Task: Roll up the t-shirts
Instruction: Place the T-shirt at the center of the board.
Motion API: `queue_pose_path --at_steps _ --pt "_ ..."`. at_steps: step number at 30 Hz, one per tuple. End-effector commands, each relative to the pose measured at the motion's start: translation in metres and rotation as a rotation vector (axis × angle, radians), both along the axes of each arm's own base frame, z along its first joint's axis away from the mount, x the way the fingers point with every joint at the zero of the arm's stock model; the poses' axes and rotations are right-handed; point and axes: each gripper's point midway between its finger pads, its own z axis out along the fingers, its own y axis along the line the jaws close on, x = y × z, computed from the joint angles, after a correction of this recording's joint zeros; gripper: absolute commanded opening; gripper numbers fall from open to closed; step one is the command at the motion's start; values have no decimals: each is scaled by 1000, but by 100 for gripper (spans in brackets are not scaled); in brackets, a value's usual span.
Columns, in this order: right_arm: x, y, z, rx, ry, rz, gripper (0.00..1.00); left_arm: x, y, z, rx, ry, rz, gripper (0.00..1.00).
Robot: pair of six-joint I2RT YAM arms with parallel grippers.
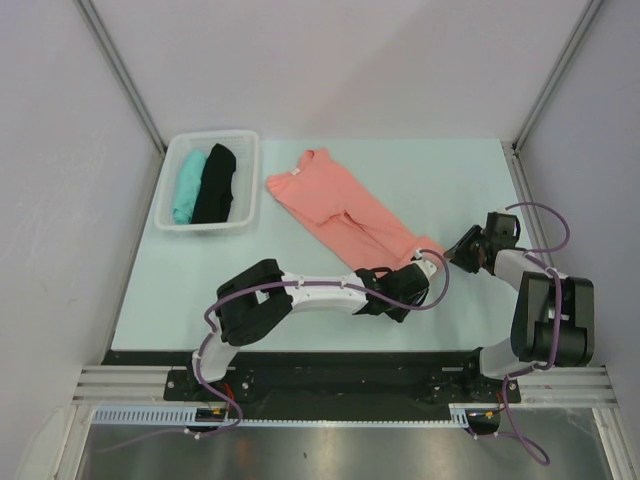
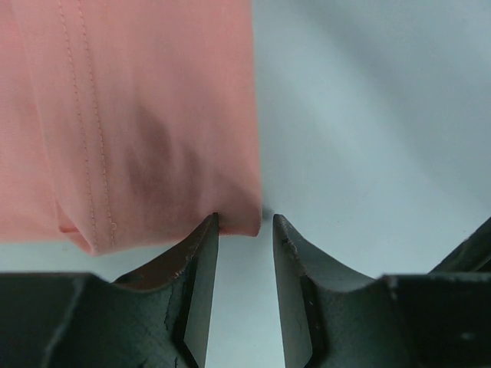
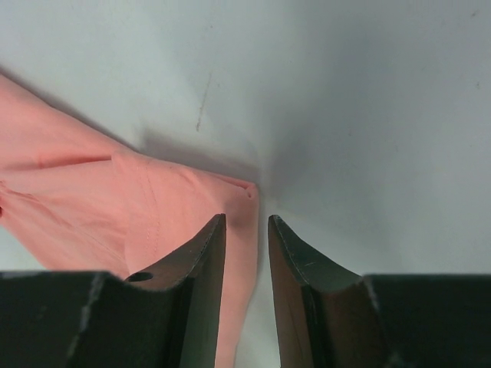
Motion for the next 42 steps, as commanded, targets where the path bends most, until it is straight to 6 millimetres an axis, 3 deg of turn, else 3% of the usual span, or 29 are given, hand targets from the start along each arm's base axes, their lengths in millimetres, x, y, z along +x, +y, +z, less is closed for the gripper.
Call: queue_pose_path --at_steps 1,5,12,16,19,22,23,26,34,42 --pt "6 3 -1 2 -20 8 33 0 -11 10 -18 -24 -33 40" --pt "7 2 -5 -1 -13 5 32 -1 -12 5 -13 -15 -48 43" --pt "13 2 -7 8 -27 -8 19 -6 -14 3 -11 -11 -76 52" --pt "15 2 -4 4 -37 -14 14 0 -10 -1 19 -35 -59 51" --pt "15 1 -4 0 -36 -16 11 2 -9 -6 38 -41 -50 41" --pt "15 1 -6 -4 -32 -14 7 4 -9 -9 52 -47 -40 22" --pt "14 0 -6 -6 -29 -15 6 5 -9 -9 52 -45 -36 10" --pt "11 -6 -5 -33 -6 -38 3 2 -10 1 20 -45 -41 0" --pt "-11 -41 11 -148 43 -124 0 -34 -24 42 -199 76 -116 0" --pt "-19 -41 32 -202 37 -116 0 -58 -27 55 -333 198 -165 0"
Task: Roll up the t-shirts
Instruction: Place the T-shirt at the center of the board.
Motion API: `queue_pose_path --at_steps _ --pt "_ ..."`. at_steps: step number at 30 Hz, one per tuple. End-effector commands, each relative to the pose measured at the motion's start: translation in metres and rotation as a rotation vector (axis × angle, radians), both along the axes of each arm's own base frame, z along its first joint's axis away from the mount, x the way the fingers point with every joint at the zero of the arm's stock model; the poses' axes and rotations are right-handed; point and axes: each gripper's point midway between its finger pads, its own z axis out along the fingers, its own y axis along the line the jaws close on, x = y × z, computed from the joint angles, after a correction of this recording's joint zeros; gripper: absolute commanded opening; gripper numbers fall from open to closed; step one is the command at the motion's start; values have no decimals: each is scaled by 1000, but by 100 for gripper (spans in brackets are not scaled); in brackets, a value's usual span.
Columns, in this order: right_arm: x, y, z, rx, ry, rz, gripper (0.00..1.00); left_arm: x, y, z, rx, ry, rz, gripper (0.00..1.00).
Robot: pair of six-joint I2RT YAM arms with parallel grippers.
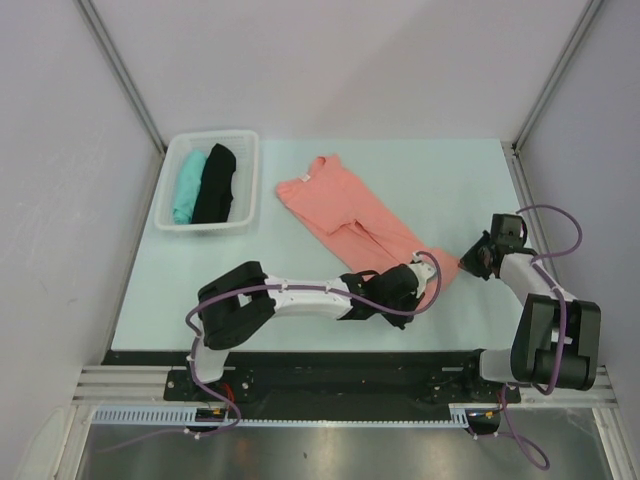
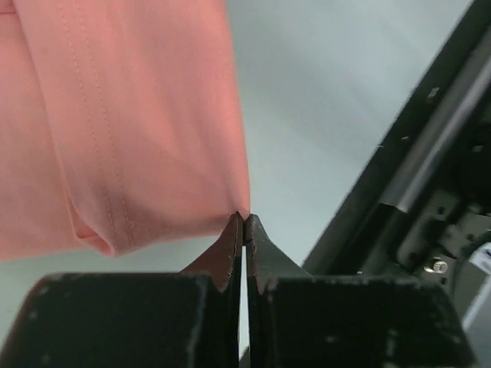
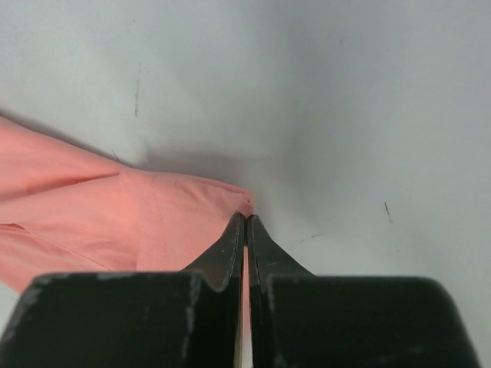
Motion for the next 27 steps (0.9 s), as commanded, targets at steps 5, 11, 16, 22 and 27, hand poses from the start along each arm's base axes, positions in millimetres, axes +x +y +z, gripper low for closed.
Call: queue_pose_path --at_steps 5,11,16,22,27 --pt "15 -8 26 -115 -37 -12 0 -18 -5 33 -227 206 -22 0" --pt "29 2 37 -134 -51 1 1 -8 7 30 -292 296 3 0" --pt "43 14 39 -133 -51 13 1 2 14 32 -330 331 32 0" --pt "60 33 38 -130 -50 40 2 14 24 28 -328 351 69 0" --pt "73 45 29 -124 -47 54 2 23 33 20 -296 351 104 0"
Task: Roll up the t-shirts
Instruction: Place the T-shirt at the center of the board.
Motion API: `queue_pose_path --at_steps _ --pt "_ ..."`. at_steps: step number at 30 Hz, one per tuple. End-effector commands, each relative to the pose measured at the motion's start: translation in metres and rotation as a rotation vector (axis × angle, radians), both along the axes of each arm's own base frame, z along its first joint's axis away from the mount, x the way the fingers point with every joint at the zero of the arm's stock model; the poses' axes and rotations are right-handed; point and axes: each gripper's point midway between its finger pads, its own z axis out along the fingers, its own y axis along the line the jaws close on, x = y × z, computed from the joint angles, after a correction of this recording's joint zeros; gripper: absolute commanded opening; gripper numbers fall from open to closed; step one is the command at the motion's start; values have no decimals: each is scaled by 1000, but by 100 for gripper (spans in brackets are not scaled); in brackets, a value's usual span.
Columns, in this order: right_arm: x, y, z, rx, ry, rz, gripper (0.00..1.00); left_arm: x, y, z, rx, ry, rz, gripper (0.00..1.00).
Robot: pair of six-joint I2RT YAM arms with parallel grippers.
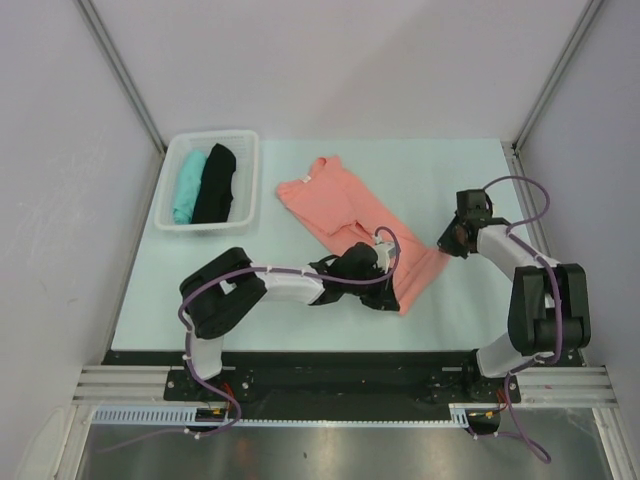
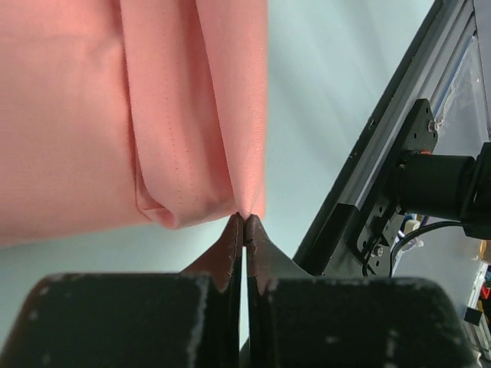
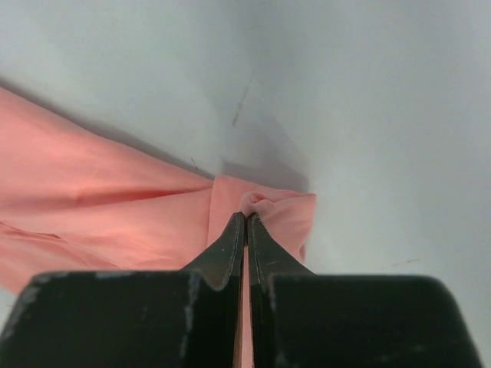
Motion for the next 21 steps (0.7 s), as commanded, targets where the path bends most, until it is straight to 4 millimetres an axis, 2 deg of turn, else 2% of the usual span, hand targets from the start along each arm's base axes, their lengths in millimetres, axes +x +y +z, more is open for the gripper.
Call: queue_pose_path --at_steps 1,8,12,17,20,21 --pt "34 0 14 -22 -92 -38 2 0 8 11 -8 22 3 0" --pt "41 1 -8 -33 -60 -45 2 11 30 -15 119 1 43 0" --pt "46 4 -21 -25 -48 -35 2 12 39 -27 176 -9 46 0" --pt "46 5 -24 -26 -43 -30 1 19 39 -21 192 -52 43 0" --pt "46 5 -21 -33 -51 -25 1 25 37 -5 196 -91 44 7" --pt "46 4 -20 -35 -52 -25 1 26 39 -2 204 -95 43 14"
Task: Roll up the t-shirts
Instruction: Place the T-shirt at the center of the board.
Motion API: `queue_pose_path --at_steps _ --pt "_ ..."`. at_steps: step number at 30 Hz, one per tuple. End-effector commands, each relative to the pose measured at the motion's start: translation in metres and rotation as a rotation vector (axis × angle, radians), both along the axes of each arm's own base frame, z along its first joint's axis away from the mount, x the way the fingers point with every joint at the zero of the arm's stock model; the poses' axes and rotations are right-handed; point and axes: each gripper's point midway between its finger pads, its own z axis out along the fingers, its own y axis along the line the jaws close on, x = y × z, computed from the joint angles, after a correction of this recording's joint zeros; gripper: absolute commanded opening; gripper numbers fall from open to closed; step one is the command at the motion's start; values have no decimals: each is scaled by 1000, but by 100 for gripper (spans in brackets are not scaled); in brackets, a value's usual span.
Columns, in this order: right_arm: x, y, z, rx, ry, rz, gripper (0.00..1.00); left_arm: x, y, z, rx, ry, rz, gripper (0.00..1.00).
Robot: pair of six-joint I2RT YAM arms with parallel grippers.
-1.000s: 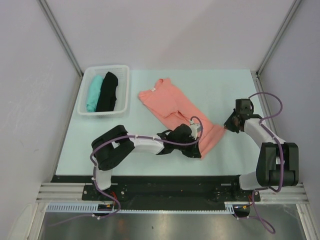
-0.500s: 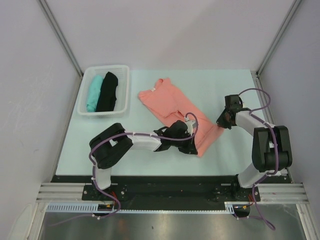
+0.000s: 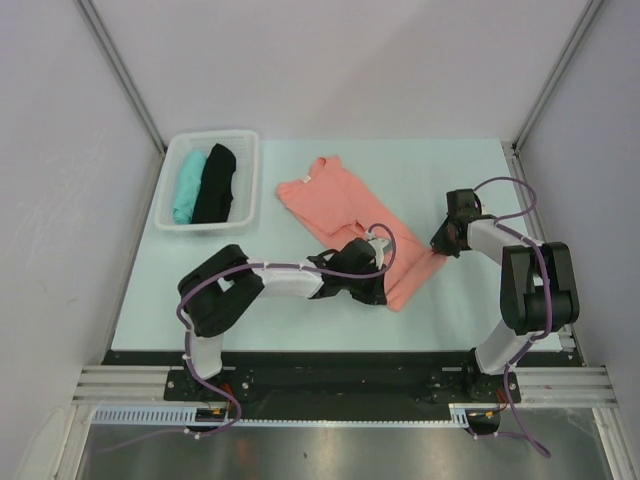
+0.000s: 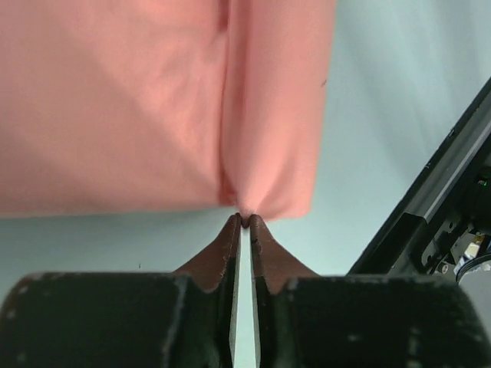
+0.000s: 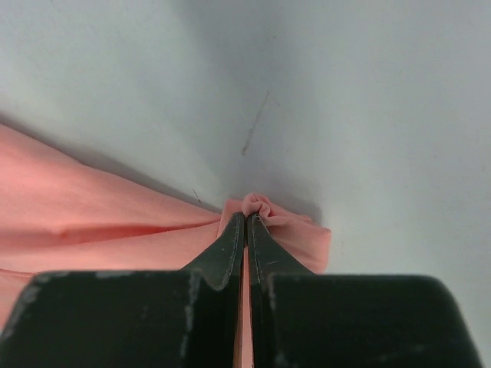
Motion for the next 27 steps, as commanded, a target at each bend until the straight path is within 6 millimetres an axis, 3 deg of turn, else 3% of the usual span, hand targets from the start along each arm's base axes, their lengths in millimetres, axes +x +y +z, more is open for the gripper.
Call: queue_pose_path --at_steps 1,6,9,13,14,15,22,24,27 --pt "28 -6 13 -37 -100 -21 1 6 5 35 31 -69 -26 18" --pt "26 -6 13 -42 -94 -16 1 15 -5 71 -2 -128 -45 34" --pt "26 -6 15 -45 -97 -13 1 24 -20 98 -42 -168 -60 35" --pt "27 -3 15 -38 -101 -2 1 32 -30 114 -68 -193 -63 34" --pt "27 -3 15 -38 -102 -2 1 36 -33 108 -59 -191 -54 34" --pt "27 -2 15 -38 -102 1 1 41 -41 118 -81 -204 -52 34" --pt "25 0 11 -45 -88 3 1 61 -78 127 -115 -212 -62 30" --pt "26 1 10 -42 -89 4 1 68 -83 124 -104 -223 -49 27" --pt "26 3 13 -35 -96 11 1 71 -85 99 -72 -200 -45 22"
